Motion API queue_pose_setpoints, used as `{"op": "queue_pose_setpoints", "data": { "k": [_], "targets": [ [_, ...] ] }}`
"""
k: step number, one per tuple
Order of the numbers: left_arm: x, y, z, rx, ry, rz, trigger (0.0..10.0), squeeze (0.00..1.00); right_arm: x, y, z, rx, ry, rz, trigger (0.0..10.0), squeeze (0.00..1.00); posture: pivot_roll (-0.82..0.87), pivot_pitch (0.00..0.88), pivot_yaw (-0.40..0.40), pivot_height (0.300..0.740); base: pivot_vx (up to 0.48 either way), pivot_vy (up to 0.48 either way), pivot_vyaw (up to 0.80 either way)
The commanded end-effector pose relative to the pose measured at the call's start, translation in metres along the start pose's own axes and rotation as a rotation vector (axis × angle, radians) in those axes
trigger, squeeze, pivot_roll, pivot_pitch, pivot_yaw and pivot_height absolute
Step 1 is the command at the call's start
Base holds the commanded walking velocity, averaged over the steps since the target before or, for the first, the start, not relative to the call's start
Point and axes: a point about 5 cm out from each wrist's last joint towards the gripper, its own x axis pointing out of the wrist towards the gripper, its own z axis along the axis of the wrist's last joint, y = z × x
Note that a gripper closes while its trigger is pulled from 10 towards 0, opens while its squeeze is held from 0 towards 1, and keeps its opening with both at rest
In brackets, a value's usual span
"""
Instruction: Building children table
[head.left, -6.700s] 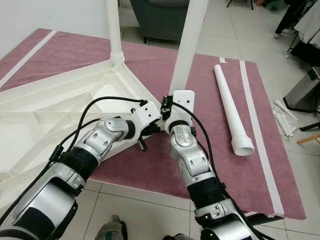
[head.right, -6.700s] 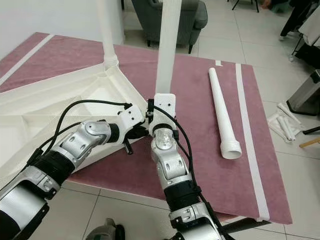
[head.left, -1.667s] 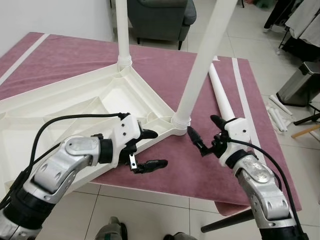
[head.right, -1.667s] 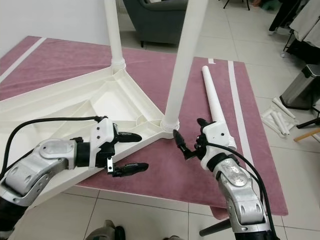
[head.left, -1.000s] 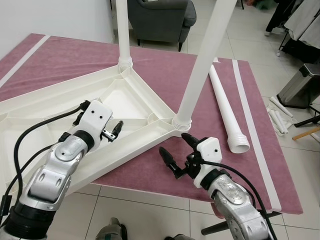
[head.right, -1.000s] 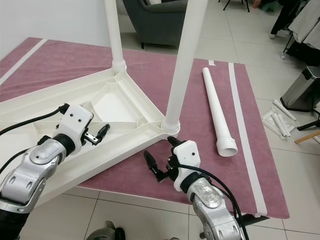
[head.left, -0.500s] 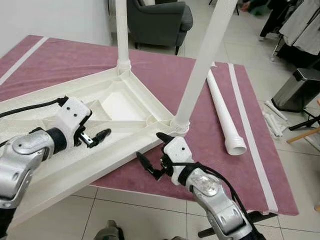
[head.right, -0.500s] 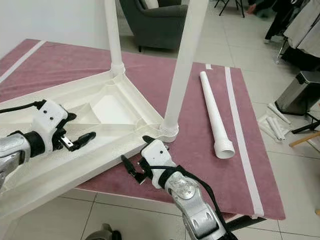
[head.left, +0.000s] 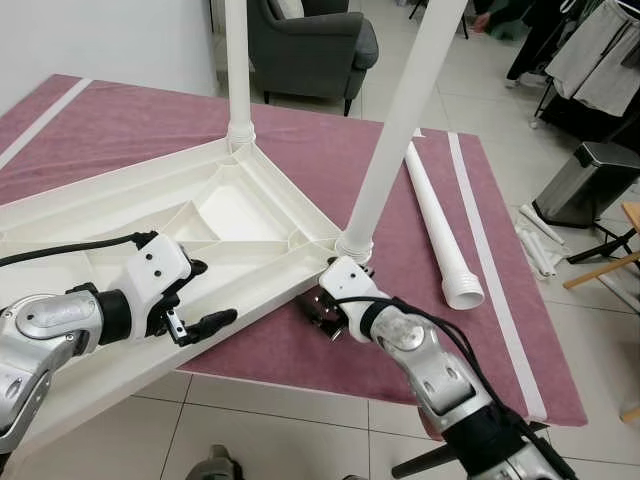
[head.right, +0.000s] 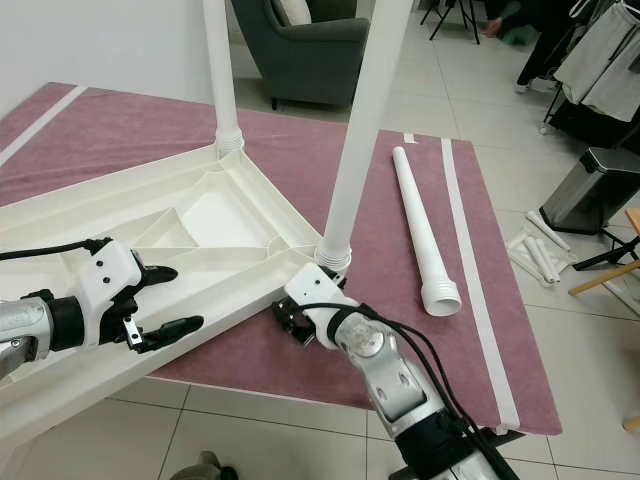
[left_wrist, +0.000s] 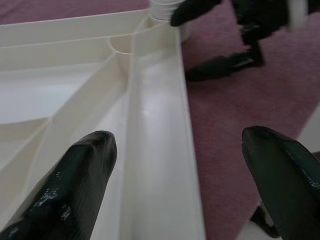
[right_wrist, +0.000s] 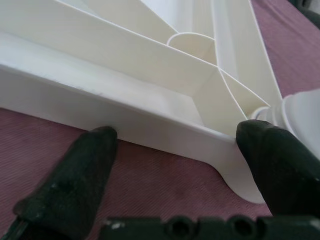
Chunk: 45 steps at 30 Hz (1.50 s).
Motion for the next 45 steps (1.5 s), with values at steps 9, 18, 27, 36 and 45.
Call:
{"op": "queue_pose_setpoints", "data": {
  "k": [9,18,27,36,45],
  "targets": [
    [-0.008,-0.048,0.010,-0.070,-0.067,-0.203,10.0,0.00,0.033,-0.060,-0.012,-0.095,0.162,-0.247,10.0,0.00,0.23,0.114,-0.046,0.740,0.000,0.000,0.00],
    [-0.010,-0.067,0.010,-0.097,-0.067,-0.258,10.0,0.00,0.048,-0.097,0.015,-0.096,0.132,-0.450,10.0,0.00,0.24,0.115,-0.058,0.740,0.000,0.000,0.00],
    [-0.021,-0.051,0.010,-0.056,-0.039,-0.156,10.0,0.00,0.015,-0.063,0.013,0.042,-0.124,-0.339,10.0,0.00,0.23,0.098,-0.063,0.740,0.000,0.000,0.00],
    [0.006,-0.028,0.014,0.017,-0.052,-0.050,10.0,0.00,-0.028,-0.032,-0.003,0.321,-0.191,-0.419,10.0,0.00,0.16,0.063,-0.028,0.740,0.000,0.000,0.00],
    [0.038,0.022,0.005,0.041,0.107,0.155,10.0,0.00,-0.056,-0.022,-0.002,0.399,-0.231,-0.459,10.0,0.00,0.14,0.055,-0.008,0.740,0.000,0.000,0.00]
  ]
}}
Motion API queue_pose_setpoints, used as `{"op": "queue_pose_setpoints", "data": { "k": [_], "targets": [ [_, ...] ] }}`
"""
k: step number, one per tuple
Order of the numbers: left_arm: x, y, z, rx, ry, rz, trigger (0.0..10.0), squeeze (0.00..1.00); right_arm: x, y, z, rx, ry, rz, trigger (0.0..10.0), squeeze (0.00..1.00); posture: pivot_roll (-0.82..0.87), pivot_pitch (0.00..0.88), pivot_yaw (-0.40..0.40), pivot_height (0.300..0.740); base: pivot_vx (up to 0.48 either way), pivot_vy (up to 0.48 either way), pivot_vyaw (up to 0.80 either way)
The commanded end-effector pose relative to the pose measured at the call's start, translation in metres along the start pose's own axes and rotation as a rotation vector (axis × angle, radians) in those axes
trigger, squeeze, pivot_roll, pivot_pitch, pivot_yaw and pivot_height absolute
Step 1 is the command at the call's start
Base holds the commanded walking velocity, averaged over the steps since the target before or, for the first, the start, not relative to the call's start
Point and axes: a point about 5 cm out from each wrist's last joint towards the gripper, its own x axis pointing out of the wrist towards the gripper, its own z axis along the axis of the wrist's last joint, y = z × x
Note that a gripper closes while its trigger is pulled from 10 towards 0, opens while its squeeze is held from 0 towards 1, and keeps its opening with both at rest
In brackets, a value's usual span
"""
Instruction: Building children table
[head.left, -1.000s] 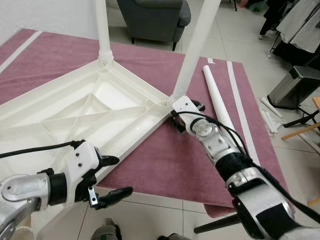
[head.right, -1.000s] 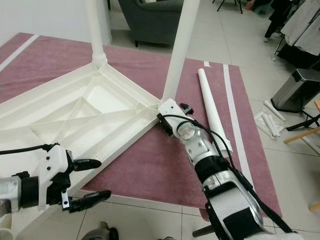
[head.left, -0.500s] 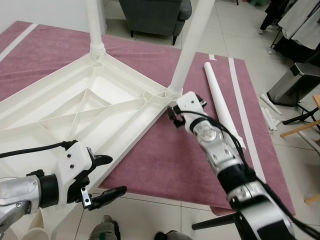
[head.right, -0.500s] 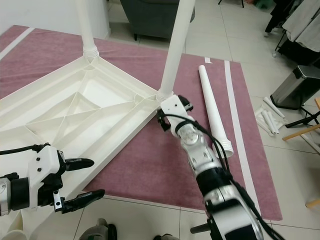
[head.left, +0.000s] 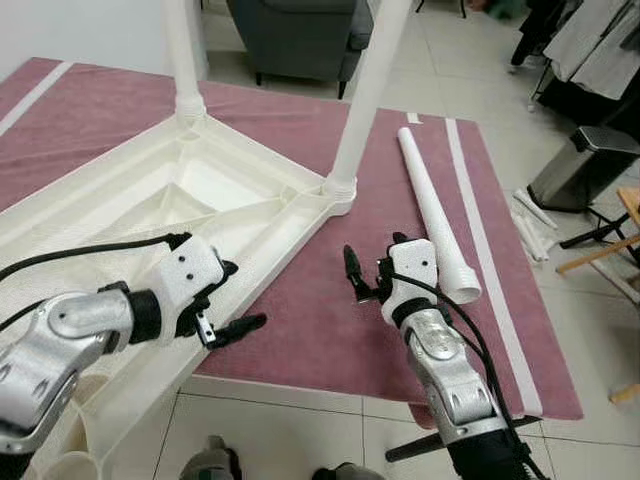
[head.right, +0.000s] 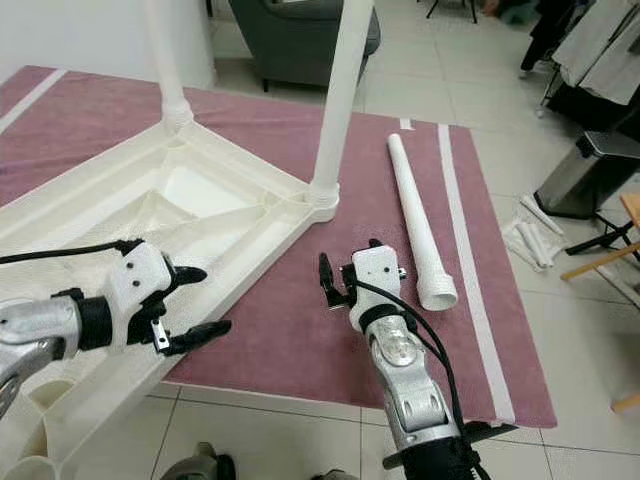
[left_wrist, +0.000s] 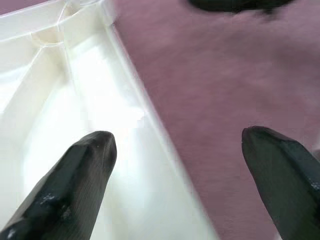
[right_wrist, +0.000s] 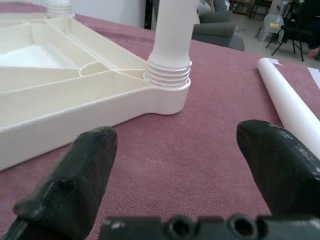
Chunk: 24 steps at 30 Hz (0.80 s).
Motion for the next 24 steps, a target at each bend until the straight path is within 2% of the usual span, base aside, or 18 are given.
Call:
{"op": "queue_pose_setpoints", "data": {
  "k": [1,5,6,7,8,9,10,11,12,13,14,17,18,20,21,23,24],
  "targets": [
    [0.005,0.009,-0.008,-0.015,0.058,0.143,10.0,0.00,-0.003,-0.003,0.003,0.016,-0.002,-0.007,10.0,0.00,0.14,0.055,-0.008,0.740,0.000,0.000,0.00],
    [0.017,0.027,-0.013,-0.094,0.082,0.226,10.0,0.00,-0.004,-0.003,0.012,0.016,-0.021,-0.011,10.0,0.00,0.13,0.056,0.005,0.740,0.000,0.000,0.00],
    [0.017,0.027,-0.013,-0.094,0.082,0.226,10.0,0.00,-0.004,-0.003,0.012,0.016,-0.021,-0.011,10.0,0.00,0.13,0.056,0.005,0.740,0.000,0.000,0.00],
    [0.019,0.039,-0.016,-0.157,0.079,0.279,10.0,0.00,-0.004,-0.003,0.015,0.022,-0.025,-0.016,10.0,0.00,0.13,0.055,0.008,0.740,0.000,0.000,0.00],
    [0.019,0.042,-0.019,-0.161,0.093,0.295,9.1,0.00,-0.005,-0.003,0.016,0.026,-0.026,-0.016,10.0,0.00,0.13,0.056,0.008,0.740,0.000,0.000,0.00],
    [0.019,0.042,-0.019,-0.161,0.093,0.295,9.1,0.00,-0.005,-0.003,0.016,0.026,-0.026,-0.016,10.0,0.00,0.13,0.056,0.008,0.740,0.000,0.000,0.00],
    [0.019,0.044,-0.020,-0.159,0.103,0.303,8.0,0.00,-0.006,-0.003,0.016,0.028,-0.027,-0.015,10.0,0.00,0.13,0.056,0.008,0.740,0.000,0.000,0.00],
    [0.018,0.041,-0.022,-0.152,0.110,0.289,7.8,0.00,-0.007,-0.002,0.016,0.031,-0.027,-0.012,10.0,0.00,0.13,0.056,0.009,0.740,0.000,0.000,0.00],
    [0.018,0.040,-0.023,-0.149,0.114,0.278,7.8,0.00,-0.008,-0.002,0.017,0.033,-0.027,-0.009,10.0,0.00,0.13,0.056,0.009,0.740,0.000,0.000,0.00],
    [0.018,0.035,-0.024,-0.148,0.119,0.251,8.9,0.00,-0.008,-0.001,0.017,0.033,-0.026,-0.007,10.0,0.00,0.13,0.056,0.009,0.740,0.000,0.000,0.00],
    [0.019,0.029,-0.026,-0.144,0.126,0.211,8.8,0.00,-0.009,-0.001,0.017,0.034,-0.024,-0.006,10.0,0.00,0.13,0.057,0.008,0.740,0.000,0.000,0.00],
    [0.022,0.022,-0.030,-0.143,0.147,0.189,9.1,0.00,-0.009,-0.001,0.016,0.034,-0.020,-0.006,10.0,0.00,0.13,0.057,0.009,0.740,0.000,0.000,0.00],
    [0.027,0.022,-0.036,-0.140,0.177,0.207,7.7,0.00,-0.009,-0.001,0.017,0.034,-0.019,-0.005,10.0,0.00,0.13,0.059,0.008,0.740,0.000,0.000,0.00],
    [0.029,0.022,-0.038,-0.137,0.188,0.215,7.7,0.00,-0.009,-0.001,0.017,0.034,-0.018,-0.005,10.0,0.00,0.13,0.059,0.008,0.740,0.000,0.000,0.00],
    [0.031,0.022,-0.040,-0.135,0.196,0.220,5.5,0.00,-0.009,-0.001,0.018,0.034,-0.018,-0.004,10.0,0.00,0.13,0.059,0.008,0.740,0.000,0.000,0.00],
    [0.032,0.022,-0.041,-0.135,0.201,0.224,5.5,0.00,-0.009,-0.001,0.018,0.034,-0.018,-0.004,10.0,0.00,0.13,0.059,0.008,0.740,0.000,0.000,0.00],
    [0.034,0.023,-0.041,-0.139,0.205,0.228,4.1,0.00,-0.009,-0.001,0.018,0.034,-0.016,-0.003,10.0,0.00,0.13,0.062,0.008,0.740,0.000,0.000,0.00]
  ]
}}
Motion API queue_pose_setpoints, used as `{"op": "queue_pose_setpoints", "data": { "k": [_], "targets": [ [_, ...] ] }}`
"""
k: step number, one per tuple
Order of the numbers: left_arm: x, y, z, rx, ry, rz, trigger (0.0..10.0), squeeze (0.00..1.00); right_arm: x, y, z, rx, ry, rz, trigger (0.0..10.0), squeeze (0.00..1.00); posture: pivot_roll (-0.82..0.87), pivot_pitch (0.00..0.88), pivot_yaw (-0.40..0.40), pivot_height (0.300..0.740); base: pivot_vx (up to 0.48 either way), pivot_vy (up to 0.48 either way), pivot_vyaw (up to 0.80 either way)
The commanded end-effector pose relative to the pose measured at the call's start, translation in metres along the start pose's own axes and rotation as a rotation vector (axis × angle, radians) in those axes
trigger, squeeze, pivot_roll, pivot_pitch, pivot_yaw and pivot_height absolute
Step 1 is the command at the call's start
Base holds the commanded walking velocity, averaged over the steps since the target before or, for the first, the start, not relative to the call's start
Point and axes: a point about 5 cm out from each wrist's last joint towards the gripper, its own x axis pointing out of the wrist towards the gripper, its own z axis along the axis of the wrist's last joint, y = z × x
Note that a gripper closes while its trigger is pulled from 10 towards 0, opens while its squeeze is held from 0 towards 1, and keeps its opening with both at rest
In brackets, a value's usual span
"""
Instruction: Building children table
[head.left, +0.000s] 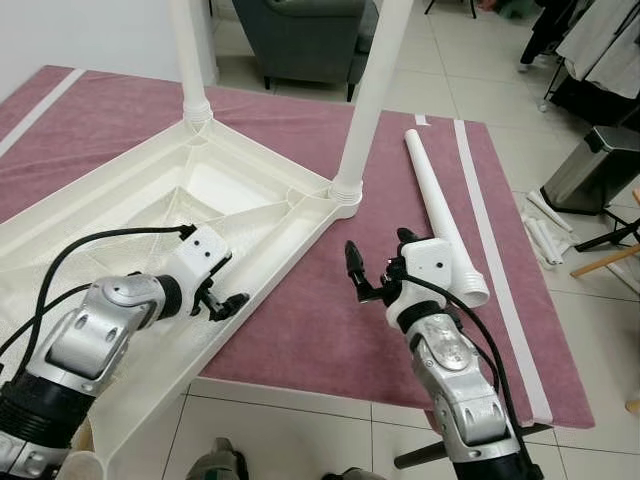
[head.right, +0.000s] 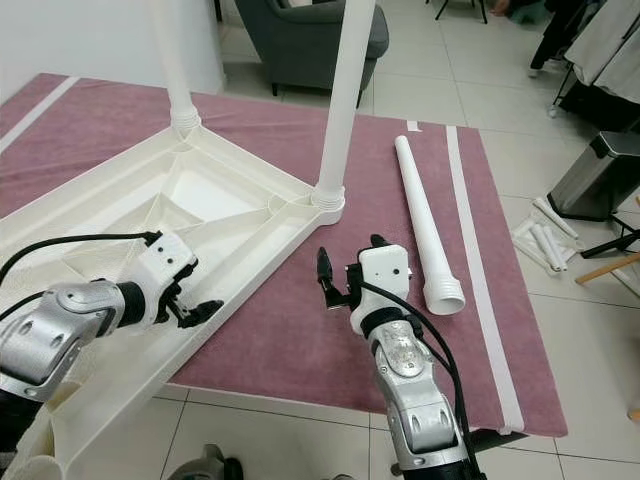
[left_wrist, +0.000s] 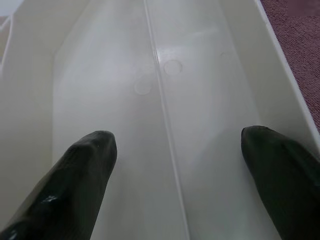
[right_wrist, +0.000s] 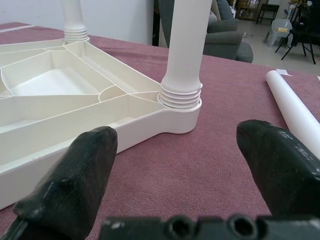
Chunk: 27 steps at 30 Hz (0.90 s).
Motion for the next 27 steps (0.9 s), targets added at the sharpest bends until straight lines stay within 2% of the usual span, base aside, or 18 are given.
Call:
{"op": "queue_pose_setpoints", "data": {
  "k": [1,2,3,8,25,27],
  "targets": [
    [0.007,0.003,-0.003,0.002,0.029,0.054,1.6,0.00,-0.002,-0.002,0.001,-0.002,0.008,-0.009,10.0,0.00,0.13,0.065,0.010,0.740,0.000,0.000,0.00],
    [0.009,0.004,-0.004,0.000,0.031,0.056,1.6,0.00,-0.002,-0.002,0.002,-0.001,0.010,-0.008,10.0,0.00,0.13,0.065,0.010,0.740,0.000,0.000,0.00],
    [0.011,0.005,-0.004,-0.002,0.036,0.063,0.0,0.00,-0.002,-0.002,0.002,-0.001,0.012,-0.007,10.0,0.00,0.13,0.065,0.011,0.740,0.000,0.000,0.00],
    [0.013,0.008,-0.003,-0.004,0.038,0.069,0.0,0.00,-0.002,-0.001,0.002,-0.001,0.015,-0.006,10.0,0.00,0.13,0.064,0.013,0.740,0.000,0.000,0.00],
    [0.017,0.008,0.010,0.037,-0.010,-0.012,0.0,0.00,-0.002,0.000,0.002,-0.001,0.023,-0.004,10.0,0.00,0.12,0.057,0.020,0.740,0.000,0.000,0.00],
    [0.024,0.008,0.023,0.069,-0.055,-0.021,0.0,0.00,-0.001,0.000,0.002,-0.001,0.024,-0.005,10.0,0.00,0.12,0.055,0.019,0.740,0.000,0.000,0.00]
  ]
}}
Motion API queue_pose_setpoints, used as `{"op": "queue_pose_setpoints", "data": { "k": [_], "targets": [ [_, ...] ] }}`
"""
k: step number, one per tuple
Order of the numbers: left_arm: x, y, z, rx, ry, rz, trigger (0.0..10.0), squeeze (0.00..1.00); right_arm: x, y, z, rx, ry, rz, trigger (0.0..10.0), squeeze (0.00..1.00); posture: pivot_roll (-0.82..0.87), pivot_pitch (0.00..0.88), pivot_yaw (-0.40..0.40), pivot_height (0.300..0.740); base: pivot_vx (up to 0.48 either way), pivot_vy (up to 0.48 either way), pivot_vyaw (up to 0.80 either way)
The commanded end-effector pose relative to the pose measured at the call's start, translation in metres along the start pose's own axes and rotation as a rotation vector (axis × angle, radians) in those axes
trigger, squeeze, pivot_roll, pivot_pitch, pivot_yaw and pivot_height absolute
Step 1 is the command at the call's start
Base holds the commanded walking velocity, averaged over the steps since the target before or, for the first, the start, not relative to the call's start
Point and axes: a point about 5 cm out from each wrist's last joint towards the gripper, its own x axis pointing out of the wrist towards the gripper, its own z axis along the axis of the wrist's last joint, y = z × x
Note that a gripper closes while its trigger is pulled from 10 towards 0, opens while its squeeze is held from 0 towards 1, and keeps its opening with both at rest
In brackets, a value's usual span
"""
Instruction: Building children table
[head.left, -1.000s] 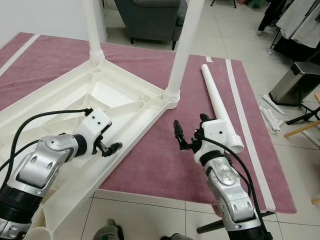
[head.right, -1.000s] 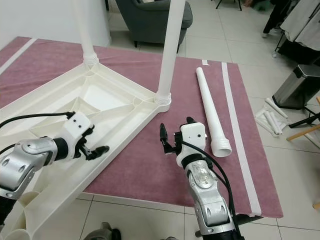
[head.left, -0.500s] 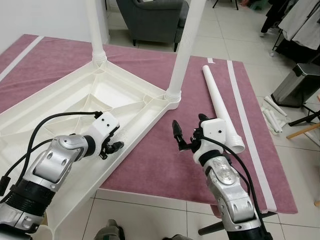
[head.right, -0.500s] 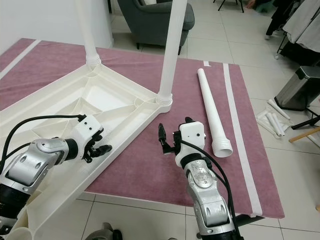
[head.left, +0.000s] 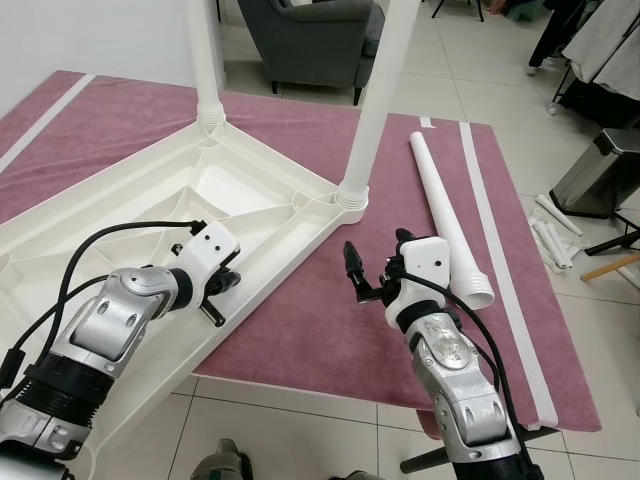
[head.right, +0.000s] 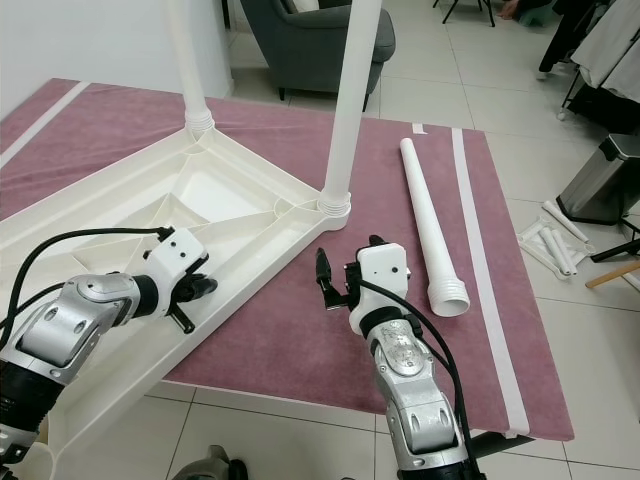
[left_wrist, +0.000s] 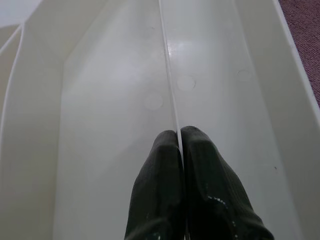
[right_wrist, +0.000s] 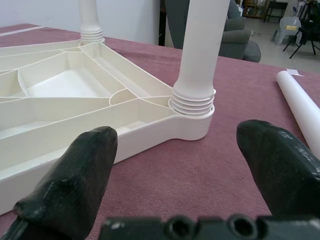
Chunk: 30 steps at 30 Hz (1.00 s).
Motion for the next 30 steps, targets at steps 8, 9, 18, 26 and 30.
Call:
{"op": "queue_pose_setpoints", "data": {
  "k": [8,9,18,26,30],
  "targets": [
    [0.027,0.003,0.067,0.152,-0.166,0.011,10.0,0.00,0.001,0.001,0.000,0.002,0.008,0.002,10.0,0.00,0.11,0.059,0.024,0.740,0.000,0.000,0.00],
    [0.027,0.003,0.067,0.152,-0.166,0.011,10.0,0.00,0.001,0.001,0.000,0.002,0.008,0.002,10.0,0.00,0.11,0.059,0.024,0.740,0.000,0.000,0.00],
    [0.052,-0.008,0.120,0.237,-0.260,-0.032,10.0,0.00,-0.003,0.003,-0.006,0.003,0.030,-0.008,10.0,0.00,0.09,0.070,0.046,0.740,0.000,0.000,0.00],
    [0.084,-0.017,0.141,0.278,-0.235,0.043,10.0,0.00,-0.007,0.007,-0.007,0.013,0.040,-0.022,10.0,0.00,0.06,0.099,0.073,0.740,0.000,0.000,0.00],
    [0.093,-0.017,0.143,0.301,-0.209,0.122,10.0,0.00,-0.009,0.009,-0.007,0.015,0.042,-0.025,10.0,0.00,0.05,0.108,0.082,0.740,0.000,0.000,0.00]
  ]
}}
